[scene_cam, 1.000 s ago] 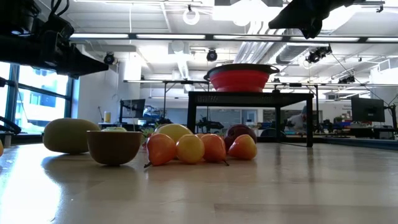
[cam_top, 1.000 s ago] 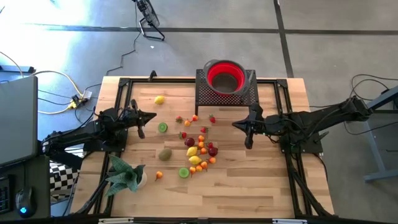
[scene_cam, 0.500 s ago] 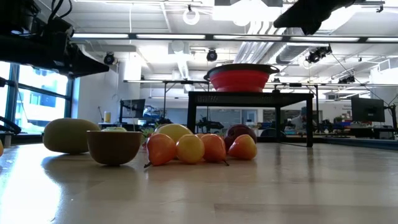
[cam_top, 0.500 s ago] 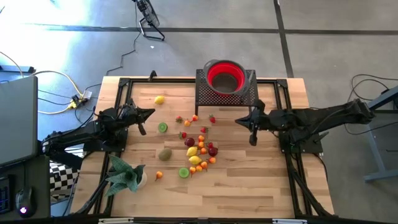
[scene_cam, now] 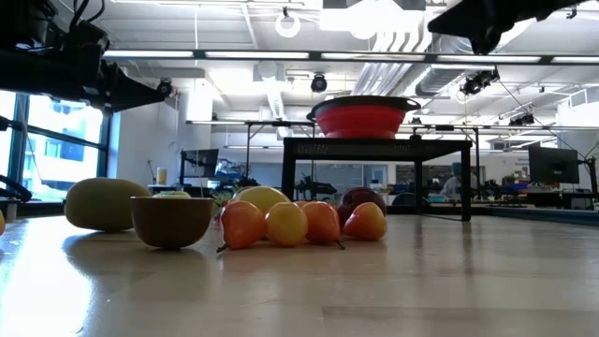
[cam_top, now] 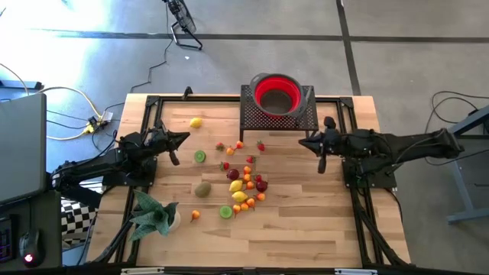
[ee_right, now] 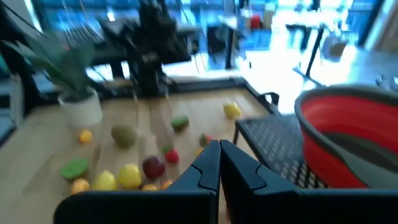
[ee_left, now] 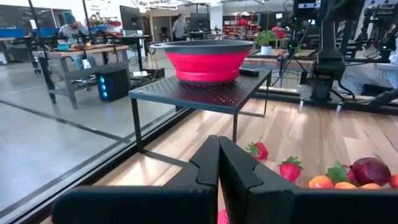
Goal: Pick & Place Fruit
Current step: Put the lemon into the strainer on the shelf
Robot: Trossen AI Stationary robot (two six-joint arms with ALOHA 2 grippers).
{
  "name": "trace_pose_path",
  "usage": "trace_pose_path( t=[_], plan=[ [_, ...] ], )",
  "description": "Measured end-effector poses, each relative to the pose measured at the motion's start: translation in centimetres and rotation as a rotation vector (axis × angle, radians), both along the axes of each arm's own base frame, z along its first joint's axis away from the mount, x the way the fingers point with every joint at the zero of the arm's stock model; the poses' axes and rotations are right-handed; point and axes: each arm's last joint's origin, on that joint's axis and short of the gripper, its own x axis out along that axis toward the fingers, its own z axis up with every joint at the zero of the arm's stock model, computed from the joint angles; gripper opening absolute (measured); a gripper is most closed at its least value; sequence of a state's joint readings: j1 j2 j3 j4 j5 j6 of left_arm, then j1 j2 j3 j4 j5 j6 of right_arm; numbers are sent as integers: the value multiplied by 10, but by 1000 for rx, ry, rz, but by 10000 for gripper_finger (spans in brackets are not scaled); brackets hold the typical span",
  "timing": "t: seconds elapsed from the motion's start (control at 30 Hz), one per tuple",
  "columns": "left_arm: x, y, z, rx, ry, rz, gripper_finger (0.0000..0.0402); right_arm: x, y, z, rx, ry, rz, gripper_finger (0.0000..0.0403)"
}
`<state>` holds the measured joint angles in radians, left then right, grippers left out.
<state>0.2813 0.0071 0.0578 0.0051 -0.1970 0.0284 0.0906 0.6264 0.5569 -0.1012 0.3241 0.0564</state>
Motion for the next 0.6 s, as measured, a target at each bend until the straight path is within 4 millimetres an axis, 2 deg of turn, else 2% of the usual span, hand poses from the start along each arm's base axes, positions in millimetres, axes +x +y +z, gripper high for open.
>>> trace_pose_path(
  t=[0.2, 0.37, 0.6],
  plan=[
    [0, 0, -1, -2, 8, 0, 0, -8, 1, -15, 2, -118, 66, 3],
    [0, 0, -1, -10, 3, -1, 0, -14, 2, -23, 13, -128, 124, 3],
    [0, 0, -1, -36, -11, -3, 0, -19, 1, -28, -5, -140, 118, 3]
  ],
)
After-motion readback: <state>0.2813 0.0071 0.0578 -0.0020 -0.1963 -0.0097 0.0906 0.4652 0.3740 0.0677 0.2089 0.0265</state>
